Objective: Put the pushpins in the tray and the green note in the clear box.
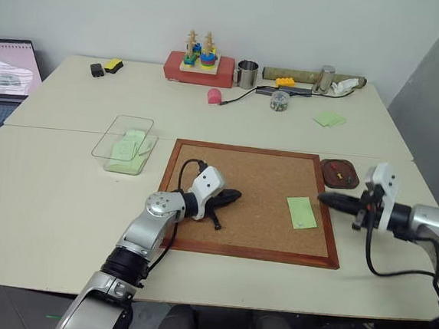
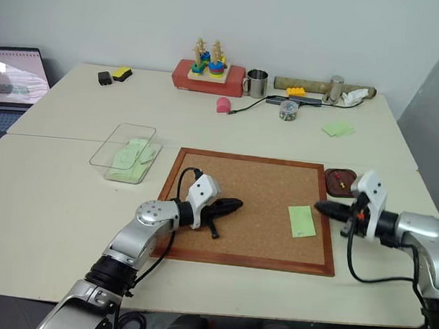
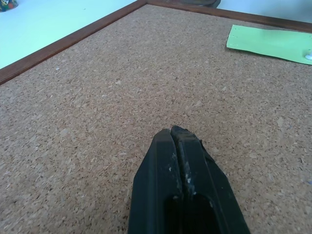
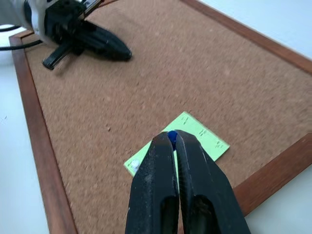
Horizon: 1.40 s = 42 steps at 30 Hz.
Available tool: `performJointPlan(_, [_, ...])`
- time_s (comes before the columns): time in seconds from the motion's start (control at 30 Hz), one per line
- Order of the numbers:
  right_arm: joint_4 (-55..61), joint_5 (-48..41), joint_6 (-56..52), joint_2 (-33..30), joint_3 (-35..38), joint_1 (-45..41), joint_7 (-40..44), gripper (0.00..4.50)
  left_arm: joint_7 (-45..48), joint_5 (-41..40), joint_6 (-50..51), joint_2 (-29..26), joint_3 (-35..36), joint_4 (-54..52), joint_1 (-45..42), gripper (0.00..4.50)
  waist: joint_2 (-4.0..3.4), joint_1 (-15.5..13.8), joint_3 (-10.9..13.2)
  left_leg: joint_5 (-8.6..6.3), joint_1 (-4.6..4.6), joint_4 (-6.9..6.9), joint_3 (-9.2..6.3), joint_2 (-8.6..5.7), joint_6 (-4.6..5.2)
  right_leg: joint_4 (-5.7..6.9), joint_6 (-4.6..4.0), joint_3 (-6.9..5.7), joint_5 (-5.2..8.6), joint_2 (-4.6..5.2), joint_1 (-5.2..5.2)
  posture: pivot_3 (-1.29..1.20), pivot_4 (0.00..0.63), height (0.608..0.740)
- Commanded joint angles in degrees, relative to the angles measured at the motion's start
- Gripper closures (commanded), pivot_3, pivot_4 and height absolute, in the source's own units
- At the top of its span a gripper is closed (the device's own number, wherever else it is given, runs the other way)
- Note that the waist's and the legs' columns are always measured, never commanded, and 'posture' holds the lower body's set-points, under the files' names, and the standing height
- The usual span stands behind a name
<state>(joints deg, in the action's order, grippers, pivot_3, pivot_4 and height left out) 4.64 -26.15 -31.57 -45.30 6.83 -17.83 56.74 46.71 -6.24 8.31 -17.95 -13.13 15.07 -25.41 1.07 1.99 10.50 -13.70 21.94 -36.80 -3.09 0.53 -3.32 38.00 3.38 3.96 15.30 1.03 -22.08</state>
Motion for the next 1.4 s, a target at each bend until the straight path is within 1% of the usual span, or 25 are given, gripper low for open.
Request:
performJointPlan(0.03, [-7.71,6.68,4.44,0.88,0.06,-5.99,-7.67,4.49,0.08,1.83,1.20,-0.02,-1.78,2.20,1.97,4.50,0.00,-0.10,0.00,0.00,0.00,0.00,0.00,0.01,0.00,-0.01,0.00,-0.01,0.00,0.00,0.00,0.00,0.150,0.740])
performJointPlan(0.27, [-22.57,15.11,9.32,2.76,-3.58,-14.43,-13.79,4.49,0.02,1.77,1.22,0.12,-1.65,2.13,1.77,4.50,-0.03,-0.11,-0.02,-0.03,0.03,0.07,0.01,0.00,0.05,-0.08,-0.01,0.00,0.00,0.01,-0.03,0.00,0.150,0.740])
performJointPlan(0.5, [-31.91,18.05,12.91,4.59,-3.66,-18.58,-16.84,4.49,-0.15,1.76,1.40,-0.11,-1.57,1.39,2.45,4.50,-0.04,-0.11,-0.02,-0.03,0.03,0.05,0.05,0.00,0.06,-0.06,-0.02,0.03,-0.01,0.01,-0.03,0.00,0.150,0.740])
performJointPlan(0.57, [-33.57,18.35,13.54,4.97,-3.44,-19.35,-17.13,4.04,-0.15,1.81,1.42,-0.12,-1.60,1.40,2.51,4.50,-0.05,-0.10,-0.03,-0.03,0.02,0.05,0.06,0.00,0.06,-0.06,-0.04,0.05,-0.02,0.01,-0.03,0.00,0.150,0.740])
performJointPlan(0.6, [-34.15,18.50,13.81,5.13,-3.32,-19.62,-17.18,3.94,-0.15,1.81,1.45,-0.11,-1.63,1.39,2.52,4.50,-0.05,-0.09,-0.03,-0.03,0.02,0.05,0.05,0.00,0.06,-0.05,-0.04,0.04,-0.02,0.01,-0.03,0.00,0.150,0.740])
performJointPlan(0.67, [-34.98,18.50,14.14,5.41,-3.10,-20.01,-17.30,3.45,-0.15,1.83,1.47,-0.05,-1.68,1.46,2.45,4.50,-0.05,-0.09,-0.03,-0.03,0.02,0.05,0.06,0.00,0.06,-0.06,-0.05,0.05,-0.03,0.01,-0.03,0.00,0.150,0.740])
performJointPlan(0.8, [-35.07,17.98,14.63,5.76,-2.46,-20.08,-17.72,2.73,-0.09,1.83,1.47,-0.01,-1.70,1.56,2.34,4.50,-0.05,-0.09,-0.03,-0.04,0.03,0.05,0.06,0.00,0.06,-0.06,-0.06,0.05,-0.04,0.01,-0.03,0.00,0.150,0.740])
performJointPlan(0.83, [-34.66,17.86,15.02,5.73,-2.25,-19.97,-17.75,2.58,-0.07,1.85,1.47,-0.04,-1.71,1.57,2.33,4.50,-0.05,-0.08,-0.03,-0.04,0.02,0.05,0.06,0.00,0.06,-0.06,-0.06,0.05,-0.04,0.01,-0.03,0.00,0.150,0.740])
performJointPlan(0.87, [-33.73,17.44,14.94,5.65,-1.88,-19.77,-17.58,2.23,-0.05,1.86,1.49,-0.07,-1.73,1.52,2.36,4.50,-0.05,-0.09,-0.03,-0.04,0.03,0.05,0.06,0.00,0.07,-0.06,-0.05,0.05,-0.03,0.01,-0.03,0.00,0.150,0.740])
performJointPlan(0.93, [-31.71,16.81,15.04,5.31,-1.22,-19.27,-17.19,1.95,-0.06,1.90,1.55,-0.11,-1.76,1.42,2.42,4.50,-0.06,-0.09,-0.03,-0.04,0.03,0.05,0.06,0.00,0.07,-0.06,-0.05,0.05,-0.03,0.01,-0.03,0.00,0.150,0.740])
performJointPlan(0.97, [-30.06,16.15,14.79,5.09,-0.91,-18.74,-16.27,1.71,-0.03,1.91,1.52,-0.16,-1.73,1.48,2.40,4.50,-0.06,-0.09,-0.03,-0.04,0.03,0.05,0.06,0.00,0.07,-0.06,-0.05,0.05,-0.03,0.01,-0.03,0.00,0.150,0.740])
performJointPlan(1.0, [-27.93,15.52,14.34,4.62,-0.68,-17.88,-15.02,1.57,-0.03,1.90,1.53,-0.19,-1.70,1.51,2.39,4.50,-0.06,-0.08,-0.03,-0.04,0.03,0.05,0.06,0.00,0.07,-0.06,-0.04,0.05,-0.03,0.01,-0.03,0.00,0.150,0.740])
performJointPlan(1.2, [-12.23,12.83,12.30,-0.21,-0.68,-8.02,-6.77,1.57,0.03,1.65,1.65,-0.18,-1.52,1.37,2.41,4.50,-0.07,-0.13,-0.04,-0.06,0.05,0.07,0.02,0.01,0.09,-0.09,-0.01,0.02,0.00,0.00,-0.03,0.00,0.150,0.740])
performJointPlan(1.3, [-1.50,9.75,9.85,-2.92,-1.30,-0.12,-1.50,1.57,0.14,1.73,1.53,-0.07,-1.59,1.65,2.17,4.50,-0.08,-0.14,-0.05,-0.07,0.05,0.07,0.01,0.02,0.11,-0.11,0.00,0.02,0.00,0.01,-0.03,0.00,0.150,0.740])
performJointPlan(1.4, [5.03,7.78,7.60,-4.00,-1.91,4.86,0.71,1.57,0.29,1.75,1.41,-0.12,-1.55,1.92,2.03,4.50,-0.10,-0.02,-0.06,-0.07,0.04,0.07,0.03,0.02,0.11,-0.10,0.01,0.03,0.01,0.00,-0.02,0.00,0.150,0.740])
